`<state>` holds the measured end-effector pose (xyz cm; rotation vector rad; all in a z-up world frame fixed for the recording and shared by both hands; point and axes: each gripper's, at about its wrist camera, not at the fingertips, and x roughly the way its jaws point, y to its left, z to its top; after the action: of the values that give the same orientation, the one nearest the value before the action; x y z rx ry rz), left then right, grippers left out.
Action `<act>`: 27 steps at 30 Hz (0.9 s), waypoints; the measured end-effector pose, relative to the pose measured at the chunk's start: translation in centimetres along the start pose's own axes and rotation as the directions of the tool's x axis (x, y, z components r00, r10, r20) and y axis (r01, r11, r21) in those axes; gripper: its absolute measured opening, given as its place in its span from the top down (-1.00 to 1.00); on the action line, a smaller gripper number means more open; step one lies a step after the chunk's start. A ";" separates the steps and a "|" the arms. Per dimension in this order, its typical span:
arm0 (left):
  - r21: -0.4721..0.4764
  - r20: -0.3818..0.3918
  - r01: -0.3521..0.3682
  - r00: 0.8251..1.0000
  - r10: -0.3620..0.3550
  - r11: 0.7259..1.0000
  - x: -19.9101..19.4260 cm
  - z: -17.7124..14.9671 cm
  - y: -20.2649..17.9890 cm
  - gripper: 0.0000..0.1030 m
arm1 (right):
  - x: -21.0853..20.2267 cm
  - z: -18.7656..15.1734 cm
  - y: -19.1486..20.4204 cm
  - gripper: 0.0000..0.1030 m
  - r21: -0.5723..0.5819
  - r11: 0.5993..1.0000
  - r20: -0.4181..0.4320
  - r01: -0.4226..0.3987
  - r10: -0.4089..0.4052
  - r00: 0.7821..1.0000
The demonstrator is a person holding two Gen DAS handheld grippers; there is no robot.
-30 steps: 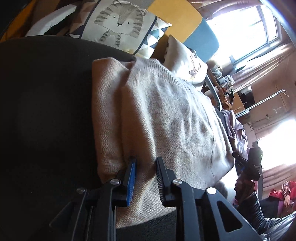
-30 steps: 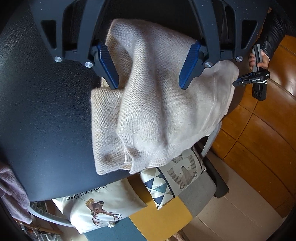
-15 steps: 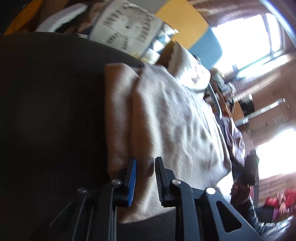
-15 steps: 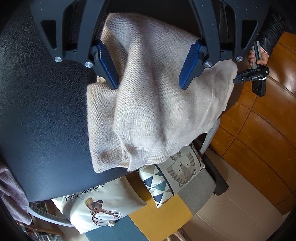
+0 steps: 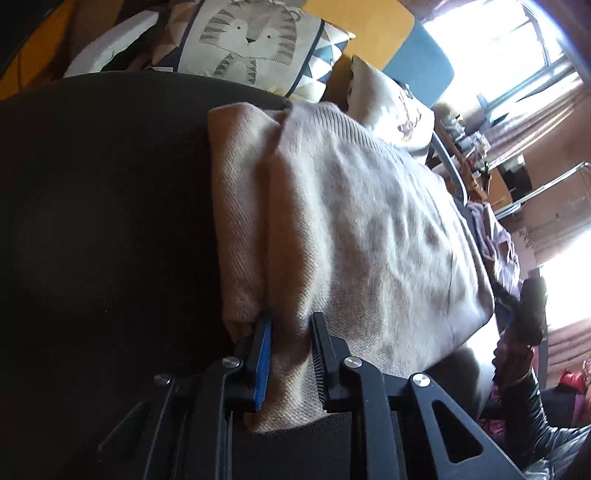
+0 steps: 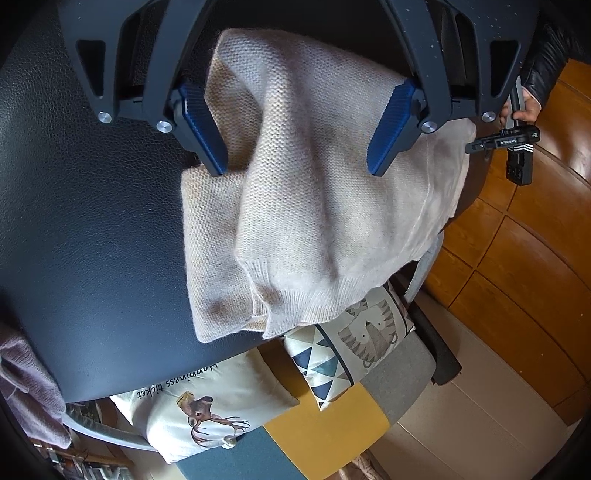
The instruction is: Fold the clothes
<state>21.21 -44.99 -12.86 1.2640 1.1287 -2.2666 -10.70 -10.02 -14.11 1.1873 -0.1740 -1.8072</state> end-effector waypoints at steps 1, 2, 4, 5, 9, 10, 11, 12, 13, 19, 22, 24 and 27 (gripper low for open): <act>-0.008 -0.006 0.006 1.000 -0.006 1.000 0.0 0.0 0.2 0.61 | 0.1 0.0 0.1 -0.57 -0.001 1.000 -0.004 -0.001 0.001 1.000; -0.021 -0.010 0.015 1.000 -0.015 1.000 0.0 0.2 0.4 0.61 | 0.2 0.0 0.1 -0.57 -0.003 1.000 -0.008 -0.002 0.002 1.000; -0.045 -0.010 0.037 0.999 -0.038 0.998 0.0 0.3 0.8 0.62 | 0.3 -0.1 0.2 -0.57 -0.009 1.000 -0.017 -0.002 0.002 1.000; -0.044 -0.009 0.044 0.999 -0.044 0.998 0.0 0.2 0.9 0.62 | 0.4 0.0 0.3 -0.57 -0.014 1.000 -0.022 -0.001 0.001 1.000; -0.048 0.001 0.073 0.997 -0.073 0.996 -0.3 -0.4 1.3 0.89 | 0.8 0.0 0.7 -0.54 -0.051 0.999 -0.056 -0.003 0.000 0.998; -0.054 0.007 0.077 0.997 -0.077 0.996 -0.5 -0.6 1.5 0.90 | 1.0 0.0 0.9 -0.32 -0.066 0.998 -0.066 -0.001 -0.004 0.998; -0.062 0.015 0.086 0.996 -0.086 0.994 -0.8 -0.9 1.7 0.90 | 1.1 -0.1 1.1 -0.09 -0.082 0.997 -0.079 0.006 -0.012 0.997; -0.071 0.022 0.097 0.995 -0.096 0.993 -1.0 -1.3 2.0 0.90 | 1.2 -0.1 1.2 0.41 -0.098 0.995 -0.092 0.013 -0.022 0.995; -0.079 0.027 0.102 0.995 -0.100 0.992 -1.0 -1.6 2.0 0.91 | 1.2 -0.2 1.2 0.56 -0.105 0.994 -0.100 0.015 -0.025 0.995; -0.089 0.018 0.083 0.996 -0.082 0.993 -1.6 -3.9 1.9 0.91 | -0.2 -0.7 0.8 0.56 -0.119 0.993 -0.101 0.020 -0.032 0.994; -0.095 0.016 0.071 0.997 -0.070 0.993 -1.4 -4.0 1.8 0.90 | -0.4 -1.0 0.9 0.62 -0.127 0.991 -0.113 0.035 -0.050 0.992; -0.081 0.020 0.063 0.998 -0.061 0.995 -1.5 -3.8 1.6 0.90 | -0.6 -1.2 1.2 0.62 -0.138 0.989 -0.123 0.049 -0.067 0.990; -0.027 0.012 0.012 1.000 -0.012 1.000 -1.3 -3.8 1.0 0.89 | -0.6 -1.5 0.9 0.62 -0.140 0.987 -0.137 0.076 -0.096 0.986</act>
<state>24.79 -42.88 -13.42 1.2344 1.1622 -2.2567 -8.92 -9.59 -13.95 1.2392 0.0821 -1.7703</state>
